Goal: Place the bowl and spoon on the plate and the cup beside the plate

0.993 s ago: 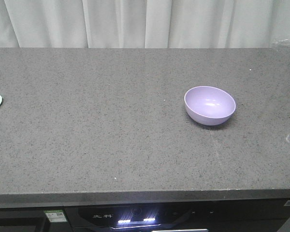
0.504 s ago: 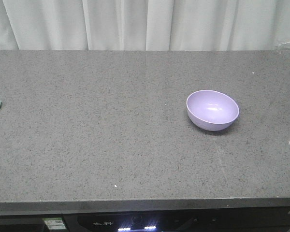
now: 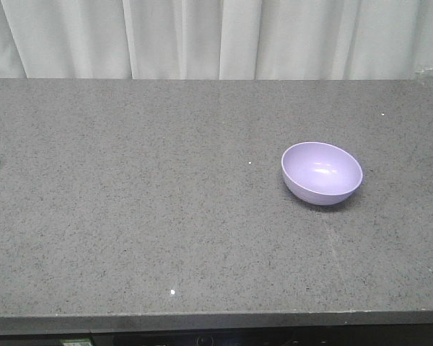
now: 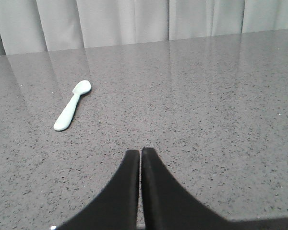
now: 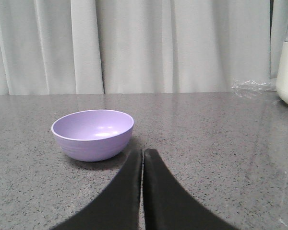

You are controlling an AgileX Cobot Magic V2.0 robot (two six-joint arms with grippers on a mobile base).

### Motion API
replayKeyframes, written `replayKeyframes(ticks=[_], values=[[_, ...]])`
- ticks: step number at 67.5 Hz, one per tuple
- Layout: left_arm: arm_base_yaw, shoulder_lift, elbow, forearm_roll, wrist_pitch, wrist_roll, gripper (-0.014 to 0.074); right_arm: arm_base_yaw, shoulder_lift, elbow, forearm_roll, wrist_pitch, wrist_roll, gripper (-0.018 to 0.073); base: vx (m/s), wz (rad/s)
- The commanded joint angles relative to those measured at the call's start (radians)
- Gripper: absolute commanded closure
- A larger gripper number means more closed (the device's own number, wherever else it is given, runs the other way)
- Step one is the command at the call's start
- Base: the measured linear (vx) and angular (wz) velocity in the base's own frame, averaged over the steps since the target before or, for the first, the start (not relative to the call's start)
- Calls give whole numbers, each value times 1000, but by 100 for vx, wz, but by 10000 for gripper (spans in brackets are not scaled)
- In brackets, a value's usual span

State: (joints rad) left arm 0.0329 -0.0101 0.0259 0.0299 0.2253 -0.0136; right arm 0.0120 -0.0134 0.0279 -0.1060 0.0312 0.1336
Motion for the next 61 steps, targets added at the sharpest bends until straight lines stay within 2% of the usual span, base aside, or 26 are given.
replayKeyframes(ticks=[1,61], values=[[1,-15,-8,-8,-72,-10,603,2,-7,4,-7,-77,-3,562,4,0],[1,-15,-8,-8,-72,-10,603,2,-7,4,-7,-77,-3,562,3,0]])
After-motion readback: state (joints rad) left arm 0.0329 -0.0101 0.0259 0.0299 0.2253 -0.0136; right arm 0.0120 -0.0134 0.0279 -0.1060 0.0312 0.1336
